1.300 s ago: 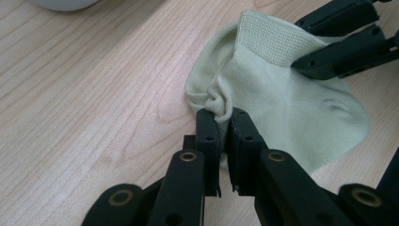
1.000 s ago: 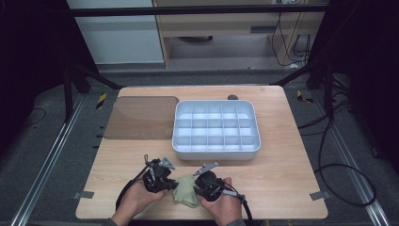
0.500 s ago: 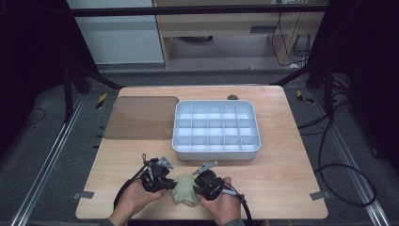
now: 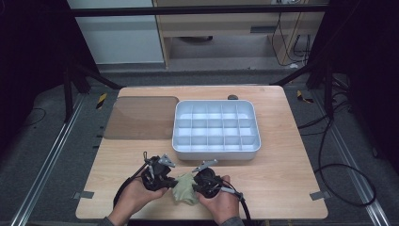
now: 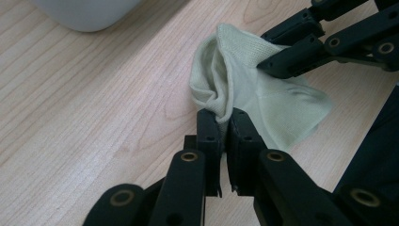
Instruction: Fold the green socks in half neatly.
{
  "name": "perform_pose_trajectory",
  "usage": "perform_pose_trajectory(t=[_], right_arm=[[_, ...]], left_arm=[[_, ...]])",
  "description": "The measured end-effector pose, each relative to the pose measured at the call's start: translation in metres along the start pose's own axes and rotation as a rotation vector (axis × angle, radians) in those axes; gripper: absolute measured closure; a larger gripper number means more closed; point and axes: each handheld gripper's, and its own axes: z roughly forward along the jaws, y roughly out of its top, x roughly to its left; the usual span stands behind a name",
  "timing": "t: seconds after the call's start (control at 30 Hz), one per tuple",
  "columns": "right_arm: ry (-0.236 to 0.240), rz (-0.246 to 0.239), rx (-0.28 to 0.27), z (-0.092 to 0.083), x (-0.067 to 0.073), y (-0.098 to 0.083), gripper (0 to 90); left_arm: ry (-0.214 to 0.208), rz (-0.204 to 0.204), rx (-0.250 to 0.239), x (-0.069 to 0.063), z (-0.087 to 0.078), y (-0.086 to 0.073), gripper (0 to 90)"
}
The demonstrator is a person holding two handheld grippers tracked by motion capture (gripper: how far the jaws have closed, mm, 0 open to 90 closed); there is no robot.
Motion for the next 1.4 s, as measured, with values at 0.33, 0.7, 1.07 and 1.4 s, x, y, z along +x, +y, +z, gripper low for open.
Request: perform_pose_trajectory(t=[0.33,0.7,1.07,1.4], right_arm=[[-0.002,-0.004,0.003,0.002,0.0,0.003,79.5],[0.0,0.015,-0.001,0.003,0.001,0.004,79.4],[0.015,0.036,-0.032,0.003,-0.002,0.002,77.7],[0.02,0.049,-0.063,-0.005,-0.005,-0.001,62.6]], left_arm=[[-0.008,0.015,-0.001,-0.005,-0.002,0.005,84.4],[-0.029,0.03,-0.005,-0.013,-0.001,0.011,84.4],[-0.042,0.055,-0.007,-0.022,0.005,0.016,84.4],[-0.032,0.063,0.005,-0.024,0.01,0.016,84.4]])
